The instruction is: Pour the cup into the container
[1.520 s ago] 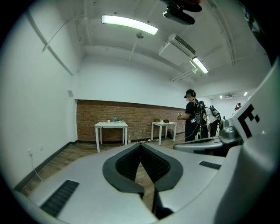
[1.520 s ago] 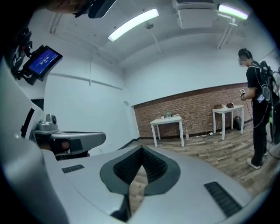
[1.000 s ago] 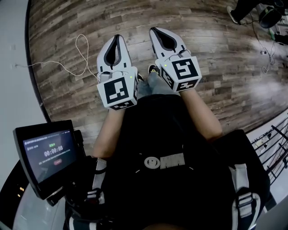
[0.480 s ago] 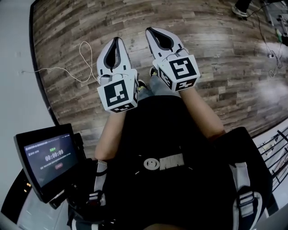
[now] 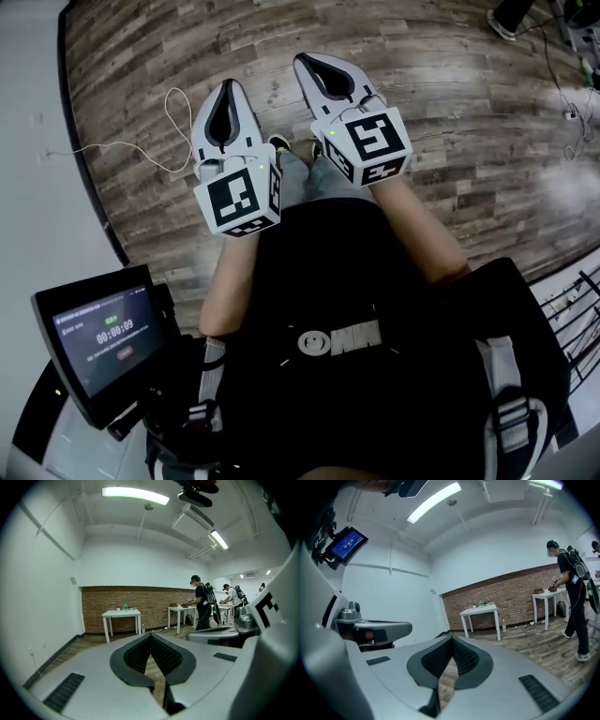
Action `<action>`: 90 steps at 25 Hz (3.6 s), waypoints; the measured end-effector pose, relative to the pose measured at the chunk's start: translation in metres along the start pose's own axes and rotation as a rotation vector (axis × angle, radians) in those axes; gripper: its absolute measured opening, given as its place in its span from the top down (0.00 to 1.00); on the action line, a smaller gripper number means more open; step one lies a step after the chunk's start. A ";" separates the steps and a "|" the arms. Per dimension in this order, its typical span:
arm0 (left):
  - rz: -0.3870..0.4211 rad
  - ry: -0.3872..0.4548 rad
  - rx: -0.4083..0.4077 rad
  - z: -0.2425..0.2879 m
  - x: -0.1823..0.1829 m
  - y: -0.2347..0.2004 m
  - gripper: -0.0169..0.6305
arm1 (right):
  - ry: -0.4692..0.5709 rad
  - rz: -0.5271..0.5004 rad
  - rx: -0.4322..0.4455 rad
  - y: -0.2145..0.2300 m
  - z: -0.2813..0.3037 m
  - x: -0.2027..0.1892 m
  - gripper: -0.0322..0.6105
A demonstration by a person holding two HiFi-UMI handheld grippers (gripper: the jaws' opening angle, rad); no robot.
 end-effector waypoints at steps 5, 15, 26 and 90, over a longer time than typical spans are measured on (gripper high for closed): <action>-0.038 0.015 -0.032 0.017 0.005 -0.052 0.97 | -0.026 -0.036 -0.026 -0.028 0.046 0.004 0.96; -0.068 0.061 -0.058 0.010 -0.006 -0.100 0.97 | -0.036 -0.082 -0.028 -0.068 0.085 -0.007 0.96; -0.047 0.083 -0.052 0.014 0.000 -0.110 0.97 | -0.006 -0.095 -0.076 -0.059 0.079 0.000 0.96; 0.056 0.014 -0.029 0.300 0.052 -0.147 0.97 | 0.060 0.059 -0.060 0.135 0.300 0.075 0.96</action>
Point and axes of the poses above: the fingertips, and each gripper's own axes: z forward along the fingers, y to its right, x out of its top, the point moved 1 cm from there along -z, backward along the fingers, and after that the axes turned 6 degrees about y, right-handed, at the moved point
